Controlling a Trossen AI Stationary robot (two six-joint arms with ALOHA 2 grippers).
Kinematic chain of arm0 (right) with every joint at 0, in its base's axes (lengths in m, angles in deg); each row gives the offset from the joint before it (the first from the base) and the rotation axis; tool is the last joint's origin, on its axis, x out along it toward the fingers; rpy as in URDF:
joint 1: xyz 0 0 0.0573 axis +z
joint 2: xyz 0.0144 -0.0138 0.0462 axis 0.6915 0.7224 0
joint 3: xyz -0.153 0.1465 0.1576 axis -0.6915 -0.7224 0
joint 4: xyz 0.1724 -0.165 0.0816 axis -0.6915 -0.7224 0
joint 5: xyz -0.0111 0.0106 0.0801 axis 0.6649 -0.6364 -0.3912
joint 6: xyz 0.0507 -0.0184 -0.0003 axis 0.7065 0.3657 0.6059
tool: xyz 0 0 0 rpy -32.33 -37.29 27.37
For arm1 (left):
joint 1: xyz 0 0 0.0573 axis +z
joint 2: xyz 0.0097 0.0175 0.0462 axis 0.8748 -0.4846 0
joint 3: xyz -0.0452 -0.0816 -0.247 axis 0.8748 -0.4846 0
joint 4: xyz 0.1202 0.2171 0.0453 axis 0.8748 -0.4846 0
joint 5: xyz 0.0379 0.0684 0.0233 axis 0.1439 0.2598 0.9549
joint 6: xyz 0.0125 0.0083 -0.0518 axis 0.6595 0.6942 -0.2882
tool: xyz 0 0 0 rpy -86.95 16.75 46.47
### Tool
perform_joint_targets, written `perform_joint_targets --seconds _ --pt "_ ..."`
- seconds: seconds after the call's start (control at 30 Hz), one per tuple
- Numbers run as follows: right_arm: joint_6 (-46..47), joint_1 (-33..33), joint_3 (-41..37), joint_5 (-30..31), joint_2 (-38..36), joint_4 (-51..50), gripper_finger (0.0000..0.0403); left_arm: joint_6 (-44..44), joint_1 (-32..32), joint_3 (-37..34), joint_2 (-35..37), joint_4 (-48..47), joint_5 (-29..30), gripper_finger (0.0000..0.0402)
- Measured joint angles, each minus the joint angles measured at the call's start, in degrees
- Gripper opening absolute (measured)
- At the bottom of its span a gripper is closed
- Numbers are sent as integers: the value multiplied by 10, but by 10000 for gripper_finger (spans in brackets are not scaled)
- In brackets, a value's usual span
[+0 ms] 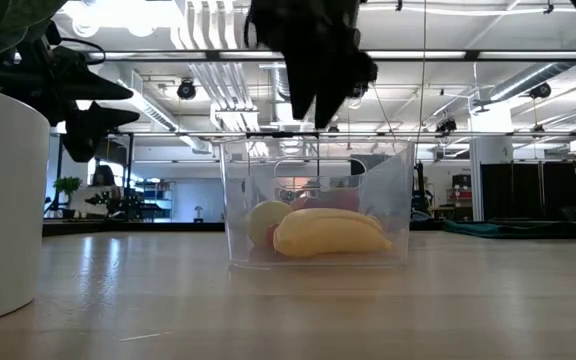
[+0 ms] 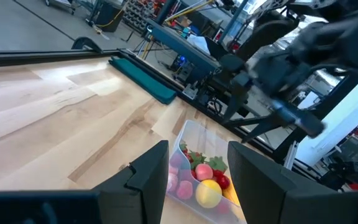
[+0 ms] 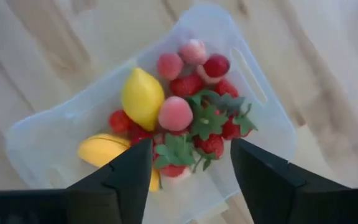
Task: Pick and placing Produce into tupperware
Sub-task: Return to home position
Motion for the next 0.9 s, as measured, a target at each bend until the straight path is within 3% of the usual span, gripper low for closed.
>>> perform_joint_targets --seconds 0.23,0.37,0.43,0.53,0.6,0.7,0.9 --pt "-16 28 71 74 -51 -28 221 0 0 0 0 1 0 150" --pt "36 27 116 44 -96 -54 220 0 0 -2 -1 10 0 150" --pt "77 35 124 50 -122 -31 220 0 0 -2 -1 12 0 151" --pt "-20 61 115 90 -154 78 219 0 0 -2 0 14 0 150" --pt "-51 65 90 79 -167 165 219 0 0 -2 -1 16 0 151" --pt "-63 49 22 6 -186 270 219 0 0 -2 0 17 0 150" --pt "12 41 -214 -22 -226 526 219 0 0 -2 0 18 0 150"
